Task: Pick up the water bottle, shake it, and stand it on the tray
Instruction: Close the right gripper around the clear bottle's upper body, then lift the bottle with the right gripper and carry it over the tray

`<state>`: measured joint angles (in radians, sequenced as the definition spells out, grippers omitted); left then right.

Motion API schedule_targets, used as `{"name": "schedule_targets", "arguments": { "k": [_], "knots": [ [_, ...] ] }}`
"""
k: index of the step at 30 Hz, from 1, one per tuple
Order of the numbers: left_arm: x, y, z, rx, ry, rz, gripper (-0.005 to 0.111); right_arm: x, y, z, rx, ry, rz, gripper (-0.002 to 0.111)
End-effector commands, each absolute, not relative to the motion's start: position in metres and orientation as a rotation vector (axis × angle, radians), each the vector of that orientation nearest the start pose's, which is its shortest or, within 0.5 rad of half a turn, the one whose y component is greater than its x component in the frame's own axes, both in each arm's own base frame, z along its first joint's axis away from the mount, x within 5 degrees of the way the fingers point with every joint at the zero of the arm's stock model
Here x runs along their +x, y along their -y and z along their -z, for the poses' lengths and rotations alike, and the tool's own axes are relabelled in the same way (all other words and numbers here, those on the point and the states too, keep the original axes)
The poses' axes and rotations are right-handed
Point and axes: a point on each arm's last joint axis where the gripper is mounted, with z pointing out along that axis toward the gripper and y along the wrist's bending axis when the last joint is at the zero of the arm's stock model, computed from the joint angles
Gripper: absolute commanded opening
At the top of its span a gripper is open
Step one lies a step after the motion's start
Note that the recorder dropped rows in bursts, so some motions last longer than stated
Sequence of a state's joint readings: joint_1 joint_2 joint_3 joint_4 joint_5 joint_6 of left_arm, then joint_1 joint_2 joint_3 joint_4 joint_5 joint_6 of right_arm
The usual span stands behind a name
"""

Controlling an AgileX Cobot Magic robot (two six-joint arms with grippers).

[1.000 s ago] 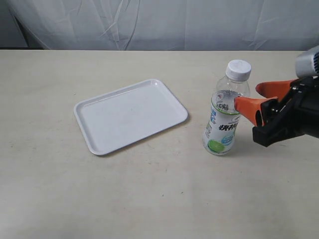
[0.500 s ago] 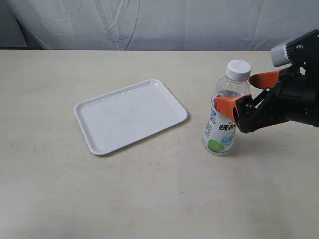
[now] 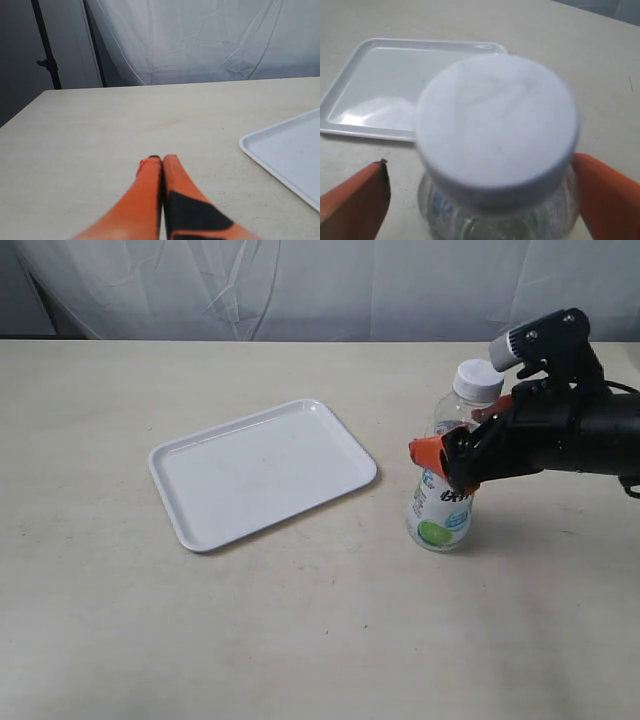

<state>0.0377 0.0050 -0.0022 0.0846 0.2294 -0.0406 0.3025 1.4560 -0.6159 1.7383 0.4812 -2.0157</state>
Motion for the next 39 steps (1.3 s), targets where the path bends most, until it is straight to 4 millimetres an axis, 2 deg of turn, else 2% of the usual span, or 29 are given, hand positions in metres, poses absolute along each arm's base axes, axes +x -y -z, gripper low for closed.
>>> {"name": "schedule_targets", "arguments": {
  "k": [1, 4, 5, 7, 10, 13, 16, 21, 23, 26, 28, 30, 32, 34, 36, 39],
  "knots": [
    [0.055, -0.004, -0.193, -0.012, -1.708, -0.076, 0.0, 0.249, -0.121, -0.19, -0.866, -2.071, -0.56, 0.086],
    [0.055, -0.004, -0.193, -0.012, -1.708, -0.076, 0.0, 0.251, -0.121, -0.181, -0.866, -2.107, -0.555, 0.074],
    [0.055, -0.004, -0.193, -0.012, -1.708, -0.076, 0.0, 0.251, -0.121, -0.179, -0.867, -2.115, -0.557, 0.066],
    [0.055, -0.004, -0.193, -0.012, -1.708, -0.076, 0.0, 0.252, -0.122, -0.177, -0.866, -2.122, -0.563, 0.044],
    [0.055, -0.004, -0.193, -0.012, -1.708, -0.076, 0.0, 0.25, -0.124, -0.179, -0.851, -2.118, -0.606, 0.001],
    [0.055, -0.004, -0.193, -0.012, -1.708, -0.076, 0.0, 0.247, -0.128, -0.188, -0.837, -2.08, -0.687, 0.0],
    [0.055, -0.004, -0.193, -0.012, -1.708, -0.076, 0.0, 0.243, -0.133, -0.214, -0.841, -1.968, -0.777, -0.001],
    [0.055, -0.004, -0.193, -0.012, -1.708, -0.076, 0.0, 0.228, -0.143, -0.288, -0.891, -1.654, -0.924, -0.001],
    [0.055, -0.004, -0.193, -0.012, -1.708, -0.076, 0.0, 0.221, -0.146, -0.317, -0.907, -1.558, -0.895, -0.001],
    [0.055, -0.004, -0.193, -0.012, -1.708, -0.076, 0.0, 0.213, -0.154, -0.343, -0.911, -1.487, -0.827, -0.001],
    [0.055, -0.004, -0.193, -0.012, -1.708, -0.076, 0.0, 0.211, -0.162, -0.342, -0.909, -1.512, -0.799, -0.001],
    [0.055, -0.004, -0.193, -0.012, -1.708, -0.076, 0.0, 0.211, -0.176, -0.319, -0.905, -1.621, -0.797, -0.001],
    [0.055, -0.004, -0.193, -0.012, -1.708, -0.076, 0.0, 0.212, -0.192, -0.289, -0.934, -1.741, -0.758, -0.001],
    [0.055, -0.004, -0.193, -0.012, -1.708, -0.076, 0.0, 0.212, -0.202, -0.274, -0.96, -1.795, -0.733, -0.001],
    [0.055, -0.004, -0.193, -0.012, -1.708, -0.076, 0.0, 0.208, -0.209, -0.286, -0.977, -1.745, -0.753, -0.001],
    [0.055, -0.004, -0.193, -0.012, -1.708, -0.076, 0.0, 0.198, -0.214, -0.339, -0.965, -1.56, -0.782, -0.001]
  ]
}}
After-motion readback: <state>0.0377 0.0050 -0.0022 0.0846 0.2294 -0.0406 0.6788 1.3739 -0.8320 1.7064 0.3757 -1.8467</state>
